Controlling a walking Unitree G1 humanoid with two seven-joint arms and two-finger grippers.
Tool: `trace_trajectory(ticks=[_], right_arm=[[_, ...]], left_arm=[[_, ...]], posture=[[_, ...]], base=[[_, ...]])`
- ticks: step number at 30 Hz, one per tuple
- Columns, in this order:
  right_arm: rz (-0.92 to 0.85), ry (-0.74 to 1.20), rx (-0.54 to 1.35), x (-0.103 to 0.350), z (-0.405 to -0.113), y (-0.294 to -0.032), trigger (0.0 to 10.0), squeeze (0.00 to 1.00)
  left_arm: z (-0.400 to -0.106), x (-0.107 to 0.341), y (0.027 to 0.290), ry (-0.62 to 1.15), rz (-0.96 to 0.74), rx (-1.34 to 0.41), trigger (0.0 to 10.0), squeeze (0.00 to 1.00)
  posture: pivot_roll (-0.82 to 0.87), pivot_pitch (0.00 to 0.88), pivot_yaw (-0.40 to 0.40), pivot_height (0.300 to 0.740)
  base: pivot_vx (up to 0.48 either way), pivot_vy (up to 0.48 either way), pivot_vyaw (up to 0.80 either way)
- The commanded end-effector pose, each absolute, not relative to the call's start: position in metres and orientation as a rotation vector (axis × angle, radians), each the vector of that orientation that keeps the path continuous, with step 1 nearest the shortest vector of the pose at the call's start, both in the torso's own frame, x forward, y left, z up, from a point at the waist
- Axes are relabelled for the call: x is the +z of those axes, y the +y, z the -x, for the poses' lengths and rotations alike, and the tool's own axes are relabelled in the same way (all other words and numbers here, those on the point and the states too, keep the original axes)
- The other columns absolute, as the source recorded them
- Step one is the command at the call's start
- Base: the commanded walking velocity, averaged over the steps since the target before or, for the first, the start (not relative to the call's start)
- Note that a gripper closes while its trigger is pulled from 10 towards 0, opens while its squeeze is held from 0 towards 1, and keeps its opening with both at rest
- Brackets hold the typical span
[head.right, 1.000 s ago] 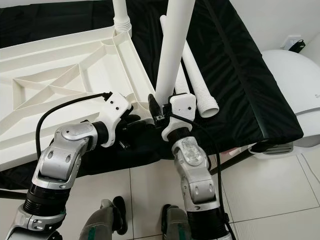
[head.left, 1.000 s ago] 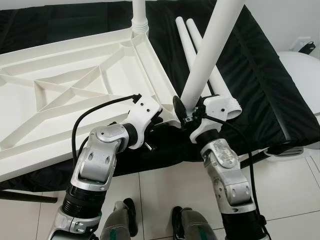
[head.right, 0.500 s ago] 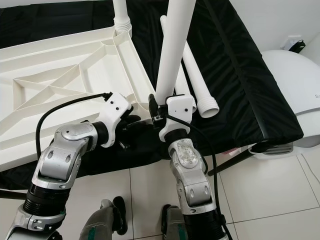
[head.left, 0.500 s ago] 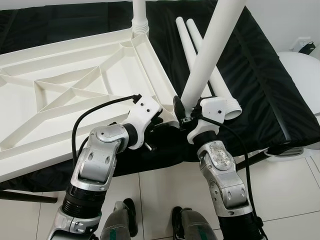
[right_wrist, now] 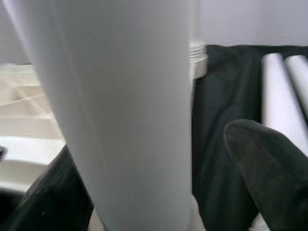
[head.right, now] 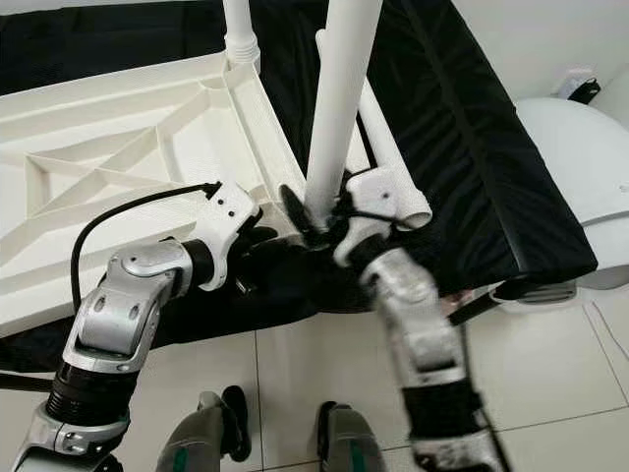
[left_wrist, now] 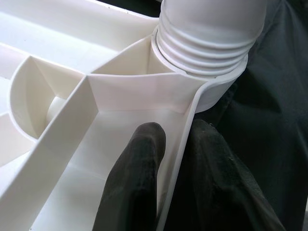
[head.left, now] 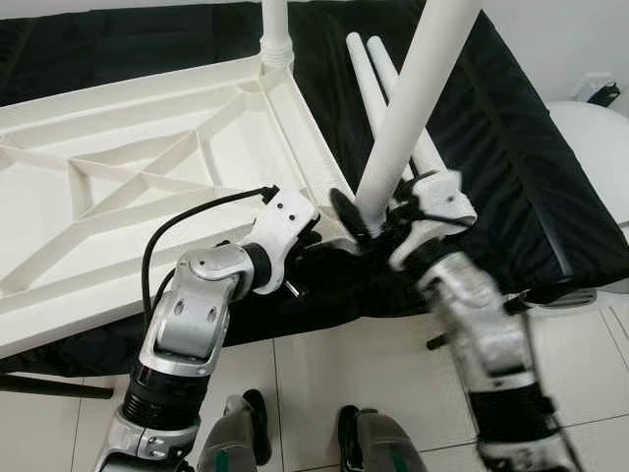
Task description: Building children table
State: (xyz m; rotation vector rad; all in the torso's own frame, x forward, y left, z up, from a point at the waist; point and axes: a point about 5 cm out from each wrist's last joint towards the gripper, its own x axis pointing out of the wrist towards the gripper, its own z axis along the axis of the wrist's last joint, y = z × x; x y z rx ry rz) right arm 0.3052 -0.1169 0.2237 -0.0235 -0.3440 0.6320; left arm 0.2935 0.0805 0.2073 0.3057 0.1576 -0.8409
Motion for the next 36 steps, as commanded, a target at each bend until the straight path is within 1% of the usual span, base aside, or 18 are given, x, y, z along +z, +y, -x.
trace_trajectory(ticks=[1, 2, 3, 4, 5, 6, 7, 9, 10, 12, 18, 29, 30, 31, 32, 33, 36], right_arm=[[0.013, -0.319, 0.663, 0.221, -0.309, -0.125, 10.0, 1.00], [0.022, -0.310, 0.687, 0.221, -0.312, -0.129, 10.0, 1.00], [0.016, -0.284, 0.759, 0.222, -0.315, -0.132, 10.0, 0.10], [0.016, -0.284, 0.759, 0.222, -0.315, -0.132, 10.0, 0.10], [0.034, -0.273, 0.816, 0.222, -0.315, -0.133, 10.0, 0.00], [0.056, -0.255, 0.886, 0.221, -0.315, -0.133, 10.0, 0.00], [0.056, -0.255, 0.886, 0.221, -0.315, -0.133, 10.0, 0.00], [0.081, -0.220, 0.985, 0.219, -0.316, -0.134, 10.0, 0.00], [0.081, -0.220, 0.985, 0.219, -0.316, -0.134, 10.0, 0.00], [0.110, -0.186, 1.058, 0.217, -0.319, -0.137, 10.0, 0.00], [0.142, -0.171, 1.123, 0.219, -0.327, -0.141, 10.0, 0.00], [0.135, -0.200, 1.162, 0.225, -0.335, -0.137, 10.0, 0.00], [0.136, -0.201, 1.173, 0.224, -0.336, -0.137, 9.1, 0.00], [0.136, -0.201, 1.173, 0.224, -0.336, -0.137, 9.1, 0.00], [0.137, -0.202, 1.180, 0.224, -0.337, -0.137, 2.1, 0.00], [0.132, -0.202, 1.191, 0.224, -0.337, -0.136, 0.0, 0.00], [0.122, -0.186, 1.223, 0.222, -0.335, -0.136, 0.0, 0.00]], left_arm=[[-0.296, 0.205, 0.085, 0.148, -0.280, -0.736, 10.0, 0.00], [-0.296, 0.205, 0.085, 0.148, -0.281, -0.736, 10.0, 0.00], [-0.296, 0.206, 0.085, 0.147, -0.281, -0.735, 10.0, 0.00], [-0.296, 0.206, 0.085, 0.147, -0.281, -0.735, 10.0, 0.00], [-0.296, 0.206, 0.085, 0.147, -0.282, -0.735, 10.0, 0.00], [-0.296, 0.206, 0.085, 0.146, -0.282, -0.736, 10.0, 0.00], [-0.296, 0.206, 0.085, 0.146, -0.282, -0.736, 10.0, 0.00], [-0.296, 0.206, 0.085, 0.146, -0.284, -0.736, 10.0, 0.00], [-0.296, 0.206, 0.085, 0.146, -0.284, -0.736, 10.0, 0.00], [-0.296, 0.207, 0.084, 0.144, -0.285, -0.737, 10.0, 0.00], [-0.297, 0.207, 0.084, 0.143, -0.286, -0.739, 10.0, 0.00], [-0.297, 0.208, 0.082, 0.137, -0.290, -0.746, 10.0, 0.00], [-0.297, 0.208, 0.082, 0.137, -0.291, -0.746, 10.0, 0.00], [-0.297, 0.208, 0.082, 0.137, -0.291, -0.746, 10.0, 0.00], [-0.297, 0.208, 0.082, 0.137, -0.291, -0.746, 10.0, 0.00], [-0.297, 0.208, 0.082, 0.136, -0.291, -0.746, 10.0, 0.00], [-0.297, 0.208, 0.082, 0.136, -0.290, -0.746, 10.0, 0.00]], posture=[[-0.02, 0.227, -0.040, 0.740], [-0.02, 0.226, -0.040, 0.740], [-0.02, 0.223, -0.038, 0.740], [-0.02, 0.223, -0.038, 0.740], [-0.02, 0.224, -0.038, 0.740], [-0.02, 0.221, -0.037, 0.740], [-0.02, 0.221, -0.037, 0.740], [-0.02, 0.220, -0.036, 0.740], [-0.02, 0.220, -0.036, 0.740], [-0.01, 0.217, -0.035, 0.740], [-0.02, 0.210, -0.032, 0.740], [-0.01, 0.198, -0.029, 0.740], [-0.01, 0.198, -0.029, 0.740], [-0.01, 0.198, -0.029, 0.740], [-0.01, 0.198, -0.029, 0.740], [-0.01, 0.198, -0.030, 0.740], [-0.01, 0.200, -0.033, 0.740]], base=[[0.000, 0.000, 0.00], [0.000, 0.000, 0.00], [0.000, 0.000, 0.00], [0.000, 0.000, 0.00], [0.000, 0.000, 0.00], [0.000, 0.000, 0.00], [0.000, 0.000, 0.00], [0.000, 0.000, 0.00], [0.000, 0.000, 0.00], [0.000, 0.000, 0.00], [0.000, 0.000, 0.00], [0.000, 0.000, 0.00], [0.000, 0.000, 0.00], [0.000, 0.000, 0.00], [0.000, 0.000, 0.00], [0.000, 0.000, 0.00], [0.000, 0.000, 0.00]])
